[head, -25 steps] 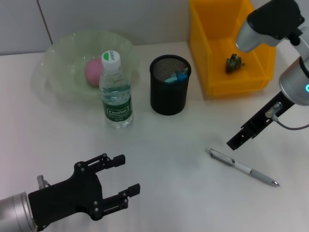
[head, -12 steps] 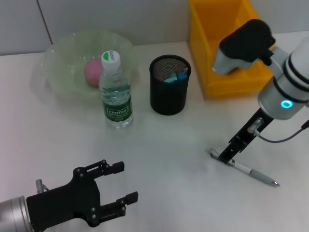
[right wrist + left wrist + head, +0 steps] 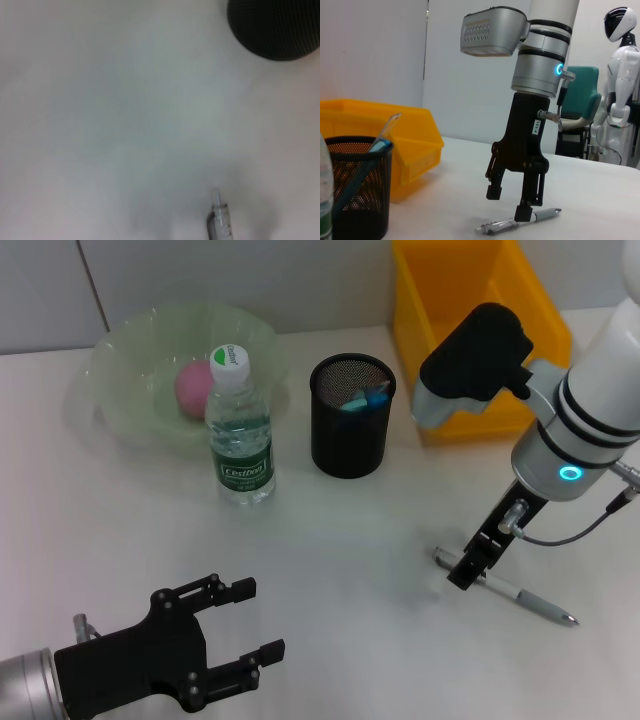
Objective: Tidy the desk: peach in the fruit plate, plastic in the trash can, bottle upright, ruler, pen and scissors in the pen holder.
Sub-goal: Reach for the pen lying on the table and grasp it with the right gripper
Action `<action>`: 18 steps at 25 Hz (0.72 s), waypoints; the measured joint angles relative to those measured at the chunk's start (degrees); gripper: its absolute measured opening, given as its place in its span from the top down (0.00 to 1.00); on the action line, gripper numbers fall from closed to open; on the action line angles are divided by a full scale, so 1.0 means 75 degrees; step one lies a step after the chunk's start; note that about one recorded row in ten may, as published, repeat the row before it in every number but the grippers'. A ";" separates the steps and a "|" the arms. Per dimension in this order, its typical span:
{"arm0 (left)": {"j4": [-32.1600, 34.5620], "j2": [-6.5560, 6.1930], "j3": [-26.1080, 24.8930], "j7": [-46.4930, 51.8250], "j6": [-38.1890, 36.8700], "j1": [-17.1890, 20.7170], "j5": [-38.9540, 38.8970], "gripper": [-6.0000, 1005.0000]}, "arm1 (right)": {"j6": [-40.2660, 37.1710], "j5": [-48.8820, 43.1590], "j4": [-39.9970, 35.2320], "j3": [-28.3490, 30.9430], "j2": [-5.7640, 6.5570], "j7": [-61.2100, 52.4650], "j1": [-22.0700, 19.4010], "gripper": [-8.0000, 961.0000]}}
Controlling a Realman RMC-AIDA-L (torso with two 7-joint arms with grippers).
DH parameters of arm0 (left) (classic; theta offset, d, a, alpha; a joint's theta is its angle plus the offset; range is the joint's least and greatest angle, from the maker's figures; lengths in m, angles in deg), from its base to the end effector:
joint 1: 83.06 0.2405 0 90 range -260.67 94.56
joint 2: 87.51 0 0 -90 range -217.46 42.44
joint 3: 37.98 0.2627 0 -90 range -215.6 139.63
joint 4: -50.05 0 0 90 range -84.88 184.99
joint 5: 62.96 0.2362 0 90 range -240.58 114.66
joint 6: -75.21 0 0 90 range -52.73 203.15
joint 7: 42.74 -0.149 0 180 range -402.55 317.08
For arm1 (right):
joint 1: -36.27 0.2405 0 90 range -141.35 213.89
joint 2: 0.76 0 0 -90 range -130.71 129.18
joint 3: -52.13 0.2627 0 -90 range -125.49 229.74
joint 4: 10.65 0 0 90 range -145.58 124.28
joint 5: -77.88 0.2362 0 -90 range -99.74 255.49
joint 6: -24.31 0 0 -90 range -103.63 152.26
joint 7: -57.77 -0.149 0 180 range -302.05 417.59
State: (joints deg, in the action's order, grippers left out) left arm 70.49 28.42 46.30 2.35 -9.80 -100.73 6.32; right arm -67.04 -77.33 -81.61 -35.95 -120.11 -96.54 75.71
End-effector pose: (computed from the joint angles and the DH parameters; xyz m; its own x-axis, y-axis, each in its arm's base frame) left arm -0.3122 0.2562 -0.0805 0.7866 0.1422 0.6009 0.2921 -0.9430 -0.1592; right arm 0.1796 0.3780 -0.0374 0.6293 -0.6705 0.3929 -0.4904 -0.7348 -0.4686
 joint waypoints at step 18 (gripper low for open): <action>-0.0030 0.0012 -0.0012 0.0006 0.0015 0.0002 -0.0003 0.29 | 0.0436 0.0021 0.0735 -0.0073 -0.0009 0.0083 0.0204 0.29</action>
State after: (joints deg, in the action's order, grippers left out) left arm 70.27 28.50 46.21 2.40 -9.69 -100.72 6.29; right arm -63.77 -77.17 -76.10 -36.51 -120.18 -95.92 77.24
